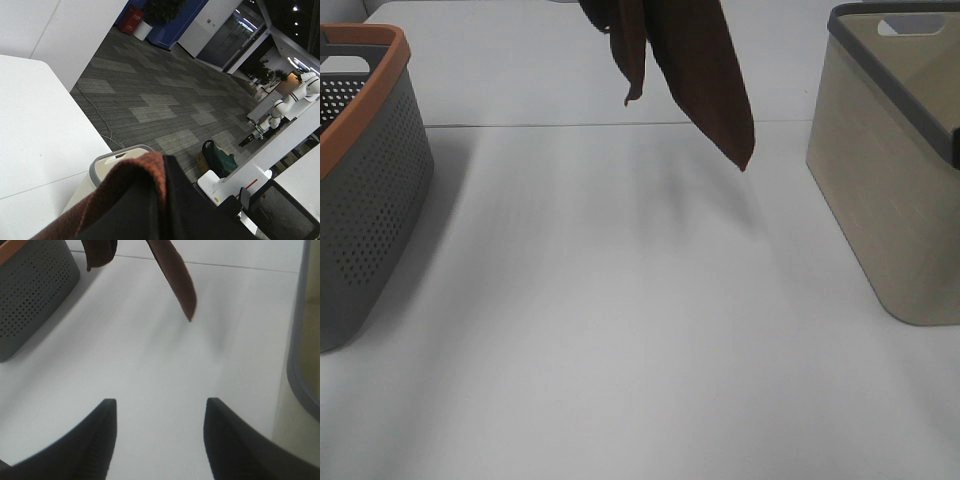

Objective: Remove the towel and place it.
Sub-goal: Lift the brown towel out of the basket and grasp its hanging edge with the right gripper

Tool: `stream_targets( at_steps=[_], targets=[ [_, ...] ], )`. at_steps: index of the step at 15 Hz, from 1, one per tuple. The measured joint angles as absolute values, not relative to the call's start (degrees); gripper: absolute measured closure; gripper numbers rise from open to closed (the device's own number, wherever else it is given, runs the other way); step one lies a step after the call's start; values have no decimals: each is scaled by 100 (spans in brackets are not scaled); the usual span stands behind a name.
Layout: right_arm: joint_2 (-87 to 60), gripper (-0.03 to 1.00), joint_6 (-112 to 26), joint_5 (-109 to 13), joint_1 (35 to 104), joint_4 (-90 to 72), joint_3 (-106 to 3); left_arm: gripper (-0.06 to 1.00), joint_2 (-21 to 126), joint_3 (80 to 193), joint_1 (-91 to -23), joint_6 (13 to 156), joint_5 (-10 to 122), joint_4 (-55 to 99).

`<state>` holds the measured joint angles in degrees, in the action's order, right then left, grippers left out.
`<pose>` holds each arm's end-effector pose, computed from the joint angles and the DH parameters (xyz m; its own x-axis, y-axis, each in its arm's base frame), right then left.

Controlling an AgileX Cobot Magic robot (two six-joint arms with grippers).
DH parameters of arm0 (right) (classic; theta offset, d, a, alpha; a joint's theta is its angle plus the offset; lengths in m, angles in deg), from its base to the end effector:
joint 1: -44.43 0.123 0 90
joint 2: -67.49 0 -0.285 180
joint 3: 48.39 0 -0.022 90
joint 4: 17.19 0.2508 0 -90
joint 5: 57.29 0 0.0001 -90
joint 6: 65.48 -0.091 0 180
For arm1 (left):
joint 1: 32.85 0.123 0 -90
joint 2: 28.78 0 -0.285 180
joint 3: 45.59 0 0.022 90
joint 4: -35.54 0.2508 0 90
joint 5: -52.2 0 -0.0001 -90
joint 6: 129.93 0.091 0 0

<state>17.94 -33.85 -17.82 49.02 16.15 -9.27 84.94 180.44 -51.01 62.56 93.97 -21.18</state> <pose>0.1336 0.0427 0.3209 -0.5138 -0.1184 -0.8497 -0.4099 0.9039 0.1220 0.3773 -0.1771 0.4944 -0.5151 -0.3468 -0.7838 0.5981 0.5095 -0.6185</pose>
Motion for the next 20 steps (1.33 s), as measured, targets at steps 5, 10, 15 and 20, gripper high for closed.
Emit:
stream_targets(
  at_steps=[5, 10, 15, 20],
  targets=[
    [338, 46, -2526, -3776, 6643, 1472, -1111, 94, 8689, 18044, -5760, 6256, 9093, -1516],
    [-945, 46, -2486, -6199, 8133, 1312, -1116, 94, 9033, 18044, -6321, 6251, 8887, -1190],
    [-1610, 46, -2589, -6824, 8179, 1472, -1116, 94, 9085, 18044, -6379, 6125, 8835, -1081],
    [-1632, 46, -2589, -6841, 8179, 1478, -1116, 94, 9085, 18044, -6379, 6125, 8892, -1081]
  ],
)
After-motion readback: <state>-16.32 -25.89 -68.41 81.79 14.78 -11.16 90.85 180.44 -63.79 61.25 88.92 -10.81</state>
